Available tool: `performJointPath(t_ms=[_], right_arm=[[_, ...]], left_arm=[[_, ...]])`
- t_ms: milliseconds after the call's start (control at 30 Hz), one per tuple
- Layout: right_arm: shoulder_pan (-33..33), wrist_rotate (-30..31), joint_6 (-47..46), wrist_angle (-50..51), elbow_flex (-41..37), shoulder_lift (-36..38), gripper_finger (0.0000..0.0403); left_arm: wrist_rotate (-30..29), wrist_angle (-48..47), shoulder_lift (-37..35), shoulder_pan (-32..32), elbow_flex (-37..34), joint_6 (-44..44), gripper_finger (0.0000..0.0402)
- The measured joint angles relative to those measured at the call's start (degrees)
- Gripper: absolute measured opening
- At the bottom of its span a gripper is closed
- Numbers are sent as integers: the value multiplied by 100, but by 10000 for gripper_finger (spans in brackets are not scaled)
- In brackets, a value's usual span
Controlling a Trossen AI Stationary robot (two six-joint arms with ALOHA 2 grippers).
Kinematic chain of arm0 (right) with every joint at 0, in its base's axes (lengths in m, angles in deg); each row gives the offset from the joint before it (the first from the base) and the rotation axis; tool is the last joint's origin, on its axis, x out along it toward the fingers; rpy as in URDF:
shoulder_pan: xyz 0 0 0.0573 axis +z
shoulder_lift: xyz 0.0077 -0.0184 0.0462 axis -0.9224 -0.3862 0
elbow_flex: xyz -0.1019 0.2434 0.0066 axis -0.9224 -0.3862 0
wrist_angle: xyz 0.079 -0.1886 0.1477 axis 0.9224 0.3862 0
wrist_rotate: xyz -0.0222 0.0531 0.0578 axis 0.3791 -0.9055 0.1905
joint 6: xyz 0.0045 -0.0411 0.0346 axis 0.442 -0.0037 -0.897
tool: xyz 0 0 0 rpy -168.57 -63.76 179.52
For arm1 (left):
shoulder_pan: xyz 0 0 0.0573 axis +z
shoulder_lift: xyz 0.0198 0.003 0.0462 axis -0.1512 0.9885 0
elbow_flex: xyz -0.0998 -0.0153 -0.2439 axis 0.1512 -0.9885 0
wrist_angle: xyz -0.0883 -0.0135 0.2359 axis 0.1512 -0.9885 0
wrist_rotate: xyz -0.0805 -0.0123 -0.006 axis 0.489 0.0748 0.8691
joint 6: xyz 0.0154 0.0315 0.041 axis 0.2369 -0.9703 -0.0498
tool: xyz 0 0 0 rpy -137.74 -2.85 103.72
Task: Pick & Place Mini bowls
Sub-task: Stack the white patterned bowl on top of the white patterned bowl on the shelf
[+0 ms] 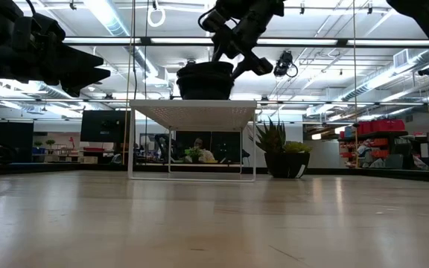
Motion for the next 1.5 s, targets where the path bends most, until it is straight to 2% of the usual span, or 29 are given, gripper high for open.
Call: performJointPath(t_ms=[133,233,367,433,633,767,933,1333,1500], right_arm=[[-46,121,-155,115,2,0,248],[-60,540,-192,266,4,-1,251],[-60,670,-24,216,7,-2,251],[-60,582,48,188,7,-4,249],[-58,-263,276,72,7,-13,236],[-56,-278,378,-15,7,-13,225],[-70,77,437,100,7,-13,211],[-67,199,762,151,7,-15,188],[-45,409,1524,8,7,-15,184]], left_arm=[[0,-1,-2,2,0,0,220],[1,-1,-1,2,0,0,220],[1,-1,-1,1,0,-1,220],[1,-1,0,2,0,0,220],[1,1,-1,1,0,0,220],[2,-1,-2,1,0,0,220],[2,1,-2,1,0,0,220],[2,0,-1,0,0,0,220],[2,-1,-1,2,0,0,220]])
